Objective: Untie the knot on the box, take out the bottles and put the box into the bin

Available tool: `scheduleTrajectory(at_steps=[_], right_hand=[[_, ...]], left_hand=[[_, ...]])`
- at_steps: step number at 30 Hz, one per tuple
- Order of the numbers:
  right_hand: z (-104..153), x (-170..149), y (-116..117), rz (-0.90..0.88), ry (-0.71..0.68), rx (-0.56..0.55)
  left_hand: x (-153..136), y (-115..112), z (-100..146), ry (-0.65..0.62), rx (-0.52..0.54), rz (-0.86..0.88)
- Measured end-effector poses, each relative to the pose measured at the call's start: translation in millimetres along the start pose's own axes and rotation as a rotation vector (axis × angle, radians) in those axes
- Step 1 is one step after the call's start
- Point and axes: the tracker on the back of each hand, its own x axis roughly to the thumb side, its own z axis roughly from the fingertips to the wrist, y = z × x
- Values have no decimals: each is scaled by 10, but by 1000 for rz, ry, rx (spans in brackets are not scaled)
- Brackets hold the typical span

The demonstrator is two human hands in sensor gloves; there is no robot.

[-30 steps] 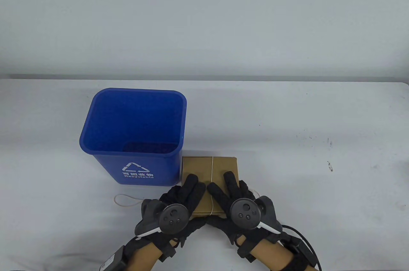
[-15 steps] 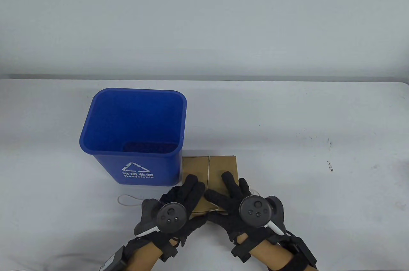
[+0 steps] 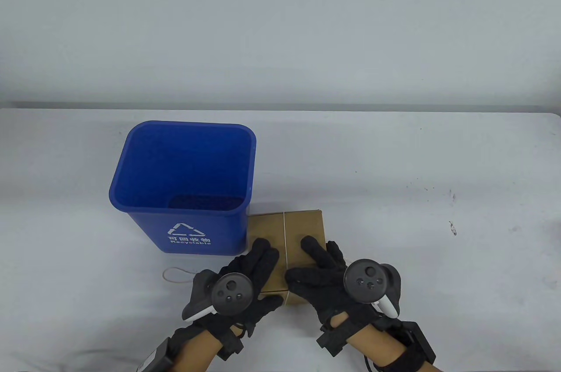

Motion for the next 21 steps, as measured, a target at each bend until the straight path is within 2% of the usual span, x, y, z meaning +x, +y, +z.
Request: scheduleTrajectory(at_steps=[7, 10, 16, 21], right_hand=[[-44, -83, -175, -129, 48, 11], [-68, -150, -220, -194, 72, 26], [-95, -201, -485, -264, 46, -20], [-84, -153, -628, -208, 7, -44]], left_hand=[[-11, -7, -8, 18, -46, -38], [-45, -52, -30, 41, -109, -78], [-58, -48, -32, 43, -98, -54], [-55, -50, -33, 42, -101, -55]])
